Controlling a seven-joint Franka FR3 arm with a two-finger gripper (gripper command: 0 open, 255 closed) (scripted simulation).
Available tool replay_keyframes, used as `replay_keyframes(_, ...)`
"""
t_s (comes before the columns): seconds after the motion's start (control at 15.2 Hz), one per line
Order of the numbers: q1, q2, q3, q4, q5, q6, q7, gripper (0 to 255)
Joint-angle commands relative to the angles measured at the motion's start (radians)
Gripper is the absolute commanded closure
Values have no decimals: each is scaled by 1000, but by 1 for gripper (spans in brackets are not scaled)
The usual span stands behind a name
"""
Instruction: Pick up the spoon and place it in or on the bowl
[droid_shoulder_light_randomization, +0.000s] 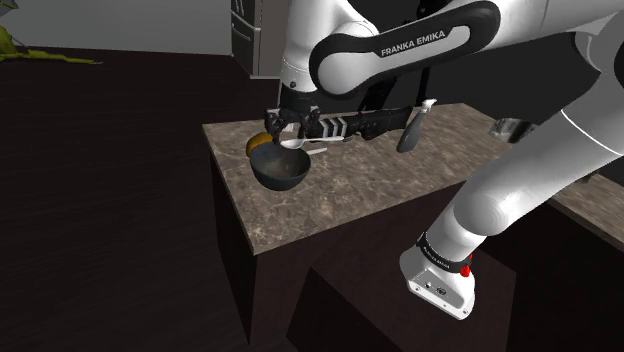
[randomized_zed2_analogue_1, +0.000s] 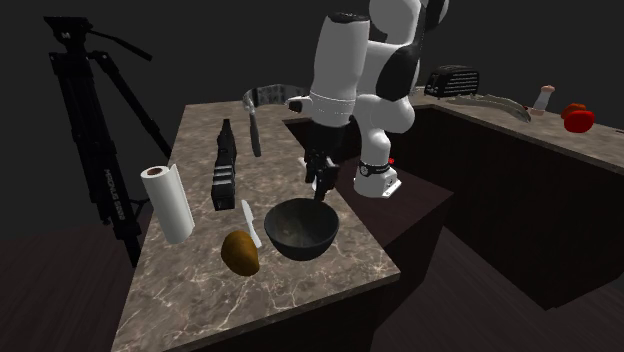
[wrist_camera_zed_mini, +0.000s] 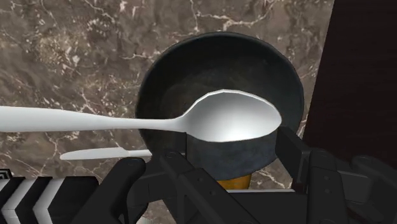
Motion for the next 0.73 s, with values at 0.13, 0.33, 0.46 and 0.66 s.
replay_keyframes(0.13, -13, 169, 45, 184, -87, -38, 84, 255)
replay_keyframes(0.33, -5, 267, 58, 277, -143, -52, 130, 255)
replay_keyframes(0.46, -4, 277, 57, 261, -153, -27, 139, 255)
replay_keyframes(0.66, -3, 295, 57, 238, -168, 9, 153, 255)
